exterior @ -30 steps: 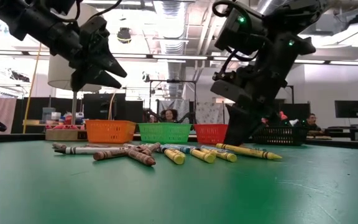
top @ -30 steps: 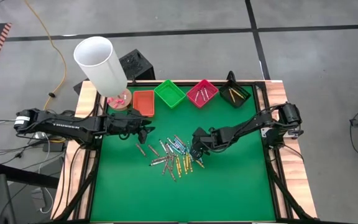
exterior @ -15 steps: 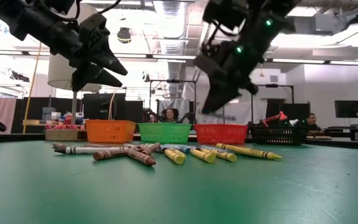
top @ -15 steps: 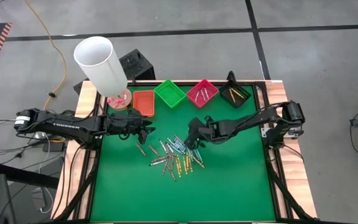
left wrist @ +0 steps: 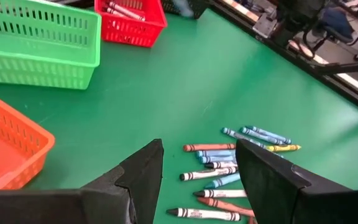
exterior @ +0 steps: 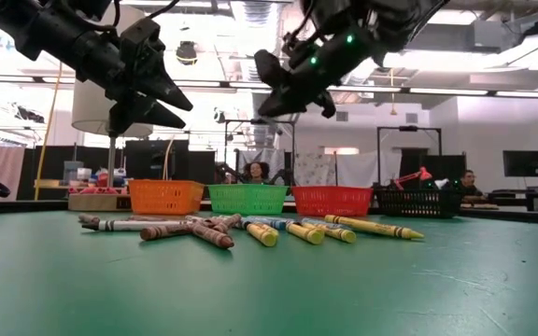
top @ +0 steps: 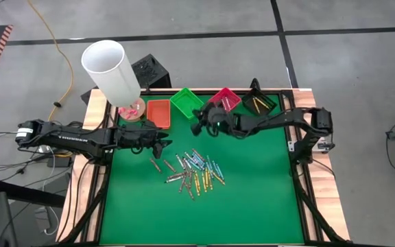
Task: Sort crayons
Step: Put the blue/green crayon into the green bin
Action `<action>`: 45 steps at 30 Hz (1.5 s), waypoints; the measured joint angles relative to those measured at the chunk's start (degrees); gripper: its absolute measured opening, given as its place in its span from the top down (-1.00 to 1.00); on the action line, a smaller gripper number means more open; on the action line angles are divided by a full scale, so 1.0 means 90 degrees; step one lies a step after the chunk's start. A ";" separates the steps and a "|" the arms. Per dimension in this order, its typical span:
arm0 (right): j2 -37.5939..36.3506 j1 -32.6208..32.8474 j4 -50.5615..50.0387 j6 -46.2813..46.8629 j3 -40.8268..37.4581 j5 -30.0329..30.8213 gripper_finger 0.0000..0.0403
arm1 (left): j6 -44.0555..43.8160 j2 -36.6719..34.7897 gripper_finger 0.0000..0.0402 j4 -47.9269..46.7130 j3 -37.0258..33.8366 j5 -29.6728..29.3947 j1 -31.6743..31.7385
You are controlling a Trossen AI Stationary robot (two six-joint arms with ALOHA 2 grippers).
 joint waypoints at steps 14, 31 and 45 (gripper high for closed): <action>0.1255 -0.1014 0.0839 -0.0270 0.0749 -0.0810 0.99 | 0.0093 -0.0002 0.04 0.0118 0.0000 0.0065 -0.0002; 0.2402 -0.1426 -0.1089 -0.0065 0.2361 -0.1060 0.87 | 0.0094 -0.0002 0.04 0.0100 0.0000 0.0287 -0.0015; 0.2363 -0.1559 -0.1335 0.0074 0.2363 -0.1161 0.70 | 0.0090 -0.0002 0.04 0.0039 0.0002 0.0365 -0.0015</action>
